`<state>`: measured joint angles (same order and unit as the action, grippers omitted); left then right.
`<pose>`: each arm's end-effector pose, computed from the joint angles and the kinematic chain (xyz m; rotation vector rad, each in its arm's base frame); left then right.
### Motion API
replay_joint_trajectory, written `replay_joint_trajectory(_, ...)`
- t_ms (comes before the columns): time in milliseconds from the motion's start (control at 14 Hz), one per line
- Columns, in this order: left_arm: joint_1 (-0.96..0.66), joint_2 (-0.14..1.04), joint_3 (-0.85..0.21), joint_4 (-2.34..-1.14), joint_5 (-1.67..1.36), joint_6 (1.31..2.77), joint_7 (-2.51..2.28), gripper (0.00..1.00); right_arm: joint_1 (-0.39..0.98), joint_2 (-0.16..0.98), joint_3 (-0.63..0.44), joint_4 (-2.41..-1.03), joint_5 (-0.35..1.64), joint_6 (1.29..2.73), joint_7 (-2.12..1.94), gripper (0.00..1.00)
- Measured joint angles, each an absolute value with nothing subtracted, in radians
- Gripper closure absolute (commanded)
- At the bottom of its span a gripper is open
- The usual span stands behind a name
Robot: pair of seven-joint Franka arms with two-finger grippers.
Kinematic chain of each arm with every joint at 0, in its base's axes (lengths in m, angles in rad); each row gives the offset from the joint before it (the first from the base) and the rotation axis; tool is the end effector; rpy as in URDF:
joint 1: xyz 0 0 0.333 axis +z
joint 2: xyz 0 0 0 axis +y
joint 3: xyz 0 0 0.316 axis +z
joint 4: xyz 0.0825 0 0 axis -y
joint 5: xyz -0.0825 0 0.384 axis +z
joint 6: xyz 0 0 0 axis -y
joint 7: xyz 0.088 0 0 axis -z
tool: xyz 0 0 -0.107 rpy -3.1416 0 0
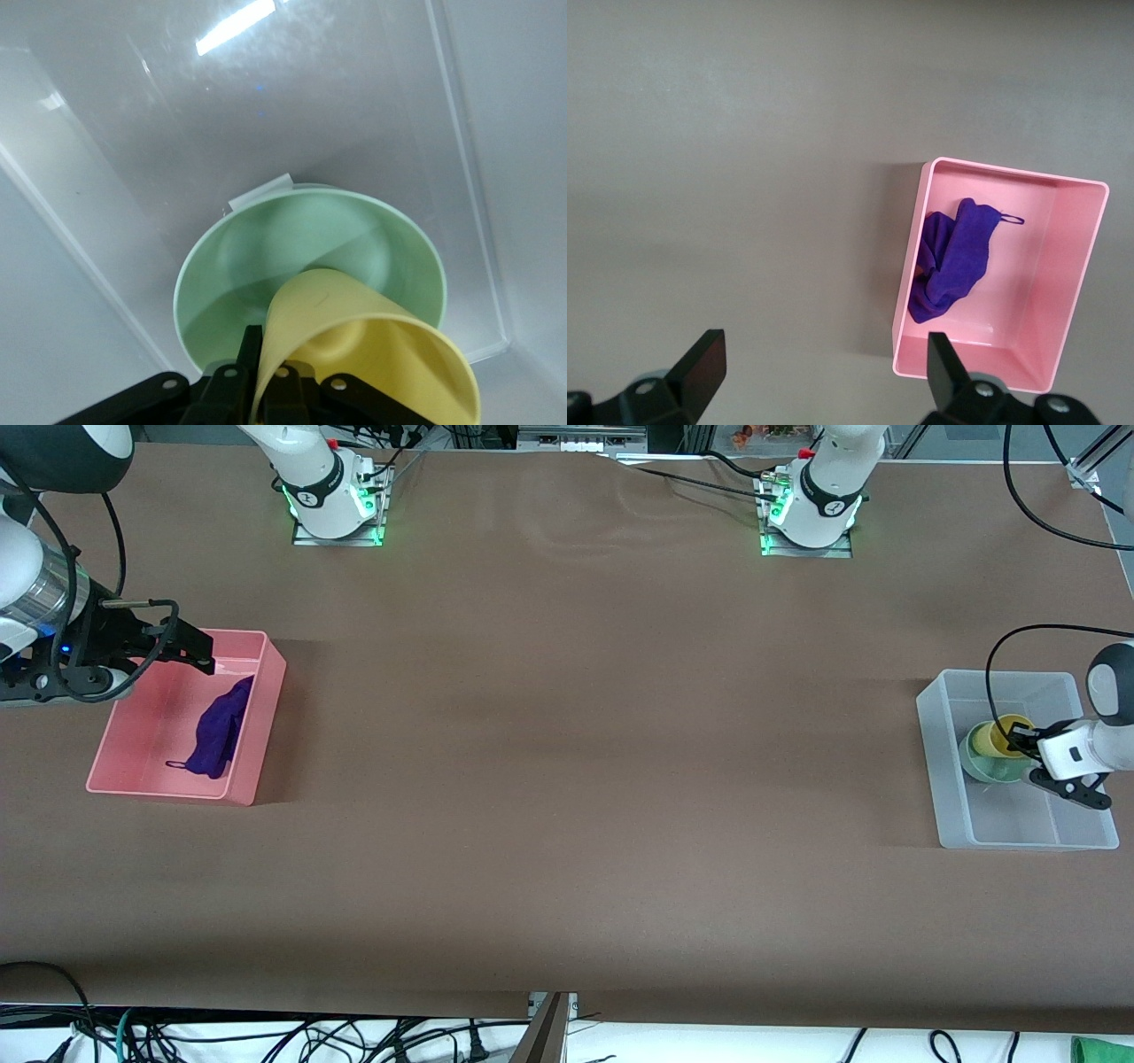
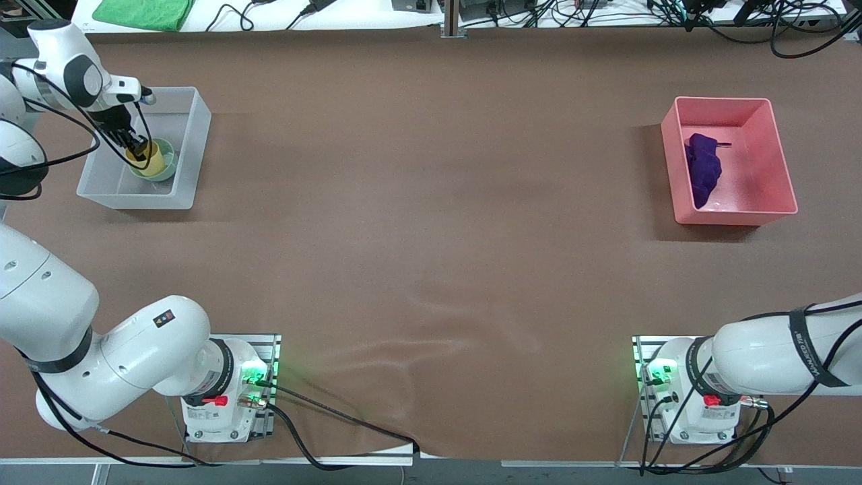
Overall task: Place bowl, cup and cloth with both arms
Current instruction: 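Lift the yellow cup with the left gripper and lower it into the clear bin, then open the left gripper and raise it away from the clear bin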
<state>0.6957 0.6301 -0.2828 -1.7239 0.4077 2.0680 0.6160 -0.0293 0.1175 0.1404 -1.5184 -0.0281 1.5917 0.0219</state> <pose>0.5741 0.2892 0.2133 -3.0238 0.6348 0.4545 0.5876 0.0579 0.5843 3.1233 0.1403 -0.0659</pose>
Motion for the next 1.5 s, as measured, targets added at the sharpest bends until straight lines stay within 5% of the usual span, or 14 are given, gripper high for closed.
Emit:
replay_joint_trajectory(71, 0.697, 0.628, -0.286, -1.723, 0.408, 2.071, 0.618, 0.17, -0.029, 0.119, 0.14, -1.514, -0.028, 1.591, 0.022, 0.0)
replay_joint_trajectory(143, 0.697, 0.625, -0.292, -1.722, 0.408, 2.071, 0.618, 0.0, -0.029, 0.121, 0.14, -1.51, -0.028, 1.591, 0.022, 0.0)
replay_joint_trajectory(429, 0.697, 0.58, -0.357, -1.683, 0.389, 2.03, 0.615, 0.0, -0.029, 0.126, 0.14, -1.507, -0.028, 1.59, 0.022, 0.0)
replay_joint_trajectory(1143, 0.669, 0.367, -0.73, -1.497, 0.246, 1.631, 0.147, 0.0, -0.031, 0.132, 0.14, -1.504, -0.028, 1.59, 0.022, 0.0)
replay_joint_trajectory(1286, 0.572, 0.309, -0.654, -1.485, 0.149, 1.597, 0.104, 0.0, -0.032, 0.132, 0.14, -1.503, -0.028, 1.59, 0.022, 0.0)
replay_joint_trajectory(1500, 0.221, 0.192, -0.305, -1.492, 0.038, 1.58, 0.05, 0.0, -0.033, 0.133, 0.14, -1.503, -0.028, 1.59, 0.022, 0.0)
